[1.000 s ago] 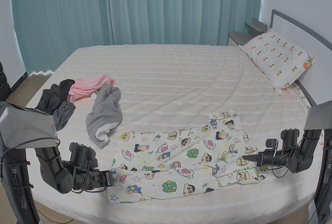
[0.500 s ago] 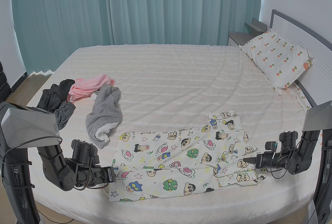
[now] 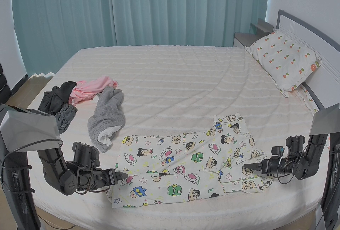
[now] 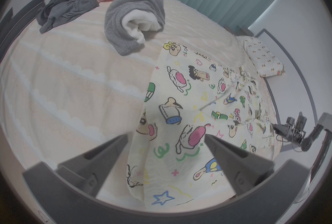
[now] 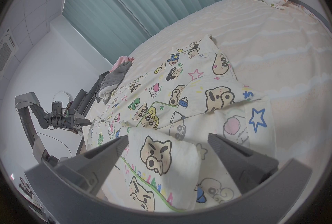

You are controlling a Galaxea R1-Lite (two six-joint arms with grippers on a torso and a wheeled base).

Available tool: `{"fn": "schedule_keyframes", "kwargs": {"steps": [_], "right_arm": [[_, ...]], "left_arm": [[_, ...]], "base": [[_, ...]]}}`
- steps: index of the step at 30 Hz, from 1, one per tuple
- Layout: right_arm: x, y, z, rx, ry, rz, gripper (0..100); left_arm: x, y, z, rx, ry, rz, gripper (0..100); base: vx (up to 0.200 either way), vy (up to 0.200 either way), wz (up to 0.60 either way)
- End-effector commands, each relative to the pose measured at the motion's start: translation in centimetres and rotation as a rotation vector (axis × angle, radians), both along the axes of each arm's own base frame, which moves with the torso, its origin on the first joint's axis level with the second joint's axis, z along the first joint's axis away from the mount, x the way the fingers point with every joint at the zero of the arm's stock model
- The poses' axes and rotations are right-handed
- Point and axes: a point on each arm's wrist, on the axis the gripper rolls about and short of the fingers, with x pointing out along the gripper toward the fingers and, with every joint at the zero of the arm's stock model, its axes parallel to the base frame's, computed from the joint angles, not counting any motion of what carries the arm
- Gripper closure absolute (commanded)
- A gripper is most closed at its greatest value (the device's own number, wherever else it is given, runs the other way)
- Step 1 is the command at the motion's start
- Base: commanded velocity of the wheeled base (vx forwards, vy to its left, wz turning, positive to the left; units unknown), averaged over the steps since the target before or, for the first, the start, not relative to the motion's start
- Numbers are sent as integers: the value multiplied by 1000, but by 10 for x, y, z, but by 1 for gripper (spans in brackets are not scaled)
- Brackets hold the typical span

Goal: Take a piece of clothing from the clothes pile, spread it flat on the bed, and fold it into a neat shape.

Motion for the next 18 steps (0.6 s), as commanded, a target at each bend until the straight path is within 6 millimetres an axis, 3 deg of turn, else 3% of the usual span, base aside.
{"fn": "schedule_keyframes", "kwargs": {"steps": [1,7,18], "right_arm": [[2,-5,18,1,-52,-17,0],[2,-5,26,35,-47,-48,0],[1,-4,26,36,-45,-44,0]], "left_arm": [[3,4,32,-38,-99,31,0],[3,3,42,-100,-87,94,0],[6,1,41,-150,-71,144,0]], "base": [[0,0,0],[0,0,0],[0,0,0]]}}
